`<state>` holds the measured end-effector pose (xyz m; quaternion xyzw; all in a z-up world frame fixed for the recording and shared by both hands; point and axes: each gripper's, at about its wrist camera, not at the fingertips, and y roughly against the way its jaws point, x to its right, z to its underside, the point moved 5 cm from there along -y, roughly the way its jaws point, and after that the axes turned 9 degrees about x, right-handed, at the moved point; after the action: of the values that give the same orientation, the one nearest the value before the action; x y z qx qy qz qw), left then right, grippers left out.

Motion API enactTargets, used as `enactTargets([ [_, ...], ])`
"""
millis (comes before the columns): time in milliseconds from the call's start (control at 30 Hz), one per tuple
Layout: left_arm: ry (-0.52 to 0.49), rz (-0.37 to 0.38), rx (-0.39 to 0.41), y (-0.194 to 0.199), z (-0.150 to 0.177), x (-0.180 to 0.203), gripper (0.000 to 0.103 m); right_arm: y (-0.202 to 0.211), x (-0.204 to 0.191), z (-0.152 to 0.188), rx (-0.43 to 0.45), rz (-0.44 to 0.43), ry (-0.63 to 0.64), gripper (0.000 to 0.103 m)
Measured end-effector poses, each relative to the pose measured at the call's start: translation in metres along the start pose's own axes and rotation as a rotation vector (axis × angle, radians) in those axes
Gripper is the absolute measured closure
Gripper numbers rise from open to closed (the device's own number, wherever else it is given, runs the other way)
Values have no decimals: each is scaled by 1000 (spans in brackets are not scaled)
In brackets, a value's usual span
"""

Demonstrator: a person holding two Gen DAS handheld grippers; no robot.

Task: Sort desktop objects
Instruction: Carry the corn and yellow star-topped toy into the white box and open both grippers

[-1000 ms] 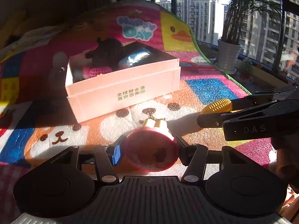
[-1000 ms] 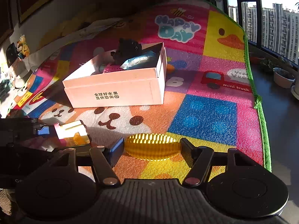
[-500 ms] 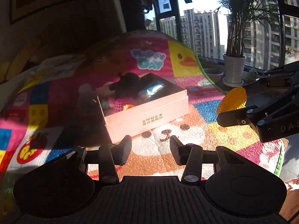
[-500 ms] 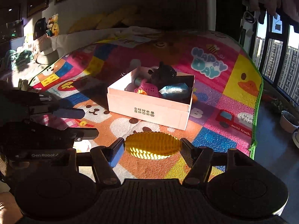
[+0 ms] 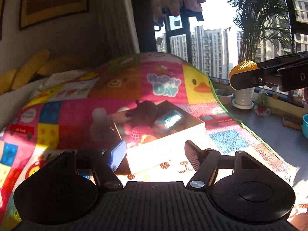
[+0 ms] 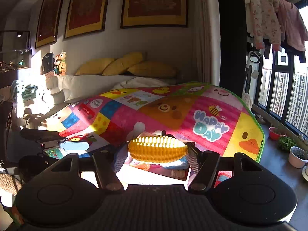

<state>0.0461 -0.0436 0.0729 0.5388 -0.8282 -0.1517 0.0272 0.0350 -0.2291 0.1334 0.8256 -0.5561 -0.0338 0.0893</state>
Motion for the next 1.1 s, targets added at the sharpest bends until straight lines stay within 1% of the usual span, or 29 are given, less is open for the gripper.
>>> enactTargets([
  [33, -14, 15, -27, 2, 12, 5, 16, -2, 0, 9, -21, -1, -1, 38],
  [100, -27, 33, -84, 6, 36, 12, 14, -4, -1, 33, -80, -6, -11, 38],
  [233, 8, 43, -183, -1, 74, 18, 14, -9, -7, 85, -231, -31, -40, 38],
  [300, 23, 49, -206, -7, 84, 21, 14, -11, -12, 111, -305, -45, -46, 38],
  [367, 30, 42, -214, -12, 89, 24, 8, -14, -17, 132, -349, -42, -25, 38],
  [400, 35, 20, -216, -13, 92, 24, 3, -16, -19, 139, -358, -30, -5, 38],
  [500, 60, -23, -245, -21, 98, 22, 0, -20, -19, 155, -373, 14, 48, 37],
  [567, 65, -36, -281, -25, 103, 22, 0, -23, -17, 159, -383, 15, 35, 29],
  [600, 68, -40, -278, -25, 103, 22, 0, -23, -16, 161, -384, 16, 26, 24],
  [633, 69, -45, -276, -24, 103, 22, 0, -24, -15, 162, -385, 17, 20, 21],
  [733, 80, -53, -281, -22, 104, 21, 0, -26, -10, 164, -397, 20, -5, 19],
  [833, 130, -52, -288, -22, 106, 17, 0, -27, -7, 168, -414, 20, -30, 17],
  [1067, 126, -57, -284, -21, 106, 18, 0, -28, -4, 176, -425, 17, -63, 17],
  [1100, 126, -56, -283, -21, 106, 18, 0, -28, -4, 175, -420, 17, -62, 19],
])
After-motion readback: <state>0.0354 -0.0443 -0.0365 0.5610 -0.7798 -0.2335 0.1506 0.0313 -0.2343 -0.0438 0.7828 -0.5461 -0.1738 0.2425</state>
